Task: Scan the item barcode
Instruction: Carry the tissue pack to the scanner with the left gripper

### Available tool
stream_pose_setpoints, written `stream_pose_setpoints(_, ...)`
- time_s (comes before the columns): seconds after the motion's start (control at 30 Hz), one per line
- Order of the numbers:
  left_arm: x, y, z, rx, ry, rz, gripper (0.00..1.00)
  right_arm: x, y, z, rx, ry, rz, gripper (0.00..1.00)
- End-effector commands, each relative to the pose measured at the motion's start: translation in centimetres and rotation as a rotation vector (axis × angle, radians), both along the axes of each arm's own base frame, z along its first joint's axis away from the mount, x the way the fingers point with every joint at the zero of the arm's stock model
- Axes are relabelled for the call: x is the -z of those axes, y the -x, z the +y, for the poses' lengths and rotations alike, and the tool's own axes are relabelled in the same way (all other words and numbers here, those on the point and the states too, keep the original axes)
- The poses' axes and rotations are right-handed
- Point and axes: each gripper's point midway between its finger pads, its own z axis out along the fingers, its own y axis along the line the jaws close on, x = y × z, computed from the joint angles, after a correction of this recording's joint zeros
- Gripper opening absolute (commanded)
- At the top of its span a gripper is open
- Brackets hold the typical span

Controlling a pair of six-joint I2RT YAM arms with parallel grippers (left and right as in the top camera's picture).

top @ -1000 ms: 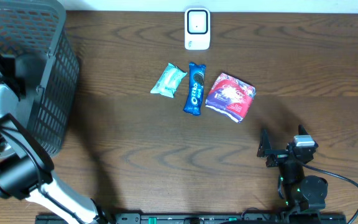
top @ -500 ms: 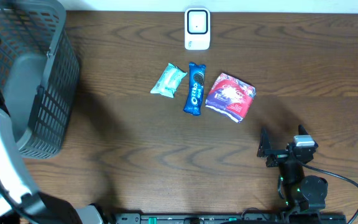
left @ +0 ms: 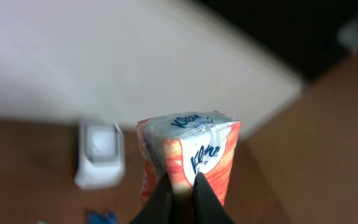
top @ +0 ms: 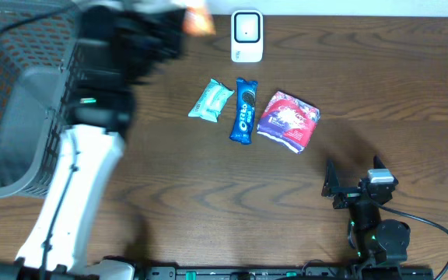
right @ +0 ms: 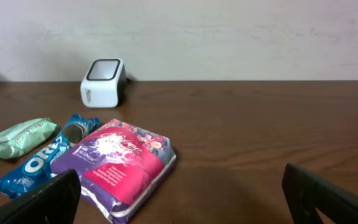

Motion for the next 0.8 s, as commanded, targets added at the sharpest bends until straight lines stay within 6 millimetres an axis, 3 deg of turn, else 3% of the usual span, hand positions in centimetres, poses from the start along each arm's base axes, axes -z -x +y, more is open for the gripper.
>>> stream_pose_setpoints(0.0,4.6,0.1,-5.4,0.022,-0.128,0.053,0.07,0.1,0.0,-0.2,0.010,-0.012,0.002,0.99)
stream_pose_setpoints(0.1,8.2,0.5,-9.4,0.060,-0.180,0.103,0.07,0.1,0.0,-0.2,0.010,-0.012,0.002,0.99)
stream_pose_setpoints(0.3,13.4,0.9,-15.2,0.142,-0.218,0.133,0.07,0.1,0.0,-0.2,0.010,-0.012,0.002,0.99)
stream_pose_setpoints(0.43,15.6,0.9,-17.5,0.169,-0.206,0.148,0.07,0.1,0.0,-0.2,0.010,-0.012,0.002,0.99)
stream_pose_setpoints(0.57,16.2,-0.2,-19.8,0.185,-0.162,0.074,0.07,0.1,0.0,-0.2,0.010,-0.012,0.002,0.99)
stream_pose_setpoints(0.67,16.6,-1.5,-20.8,0.182,-0.122,0.013,0.07,0.1,0.0,-0.2,0.010,-0.012,0.002,0.99)
stream_pose_setpoints(0.77,18.3,-2.1,-21.4,0.183,-0.116,0.007,0.07,0.1,0.0,-0.2,0.010,-0.012,0.002,0.99)
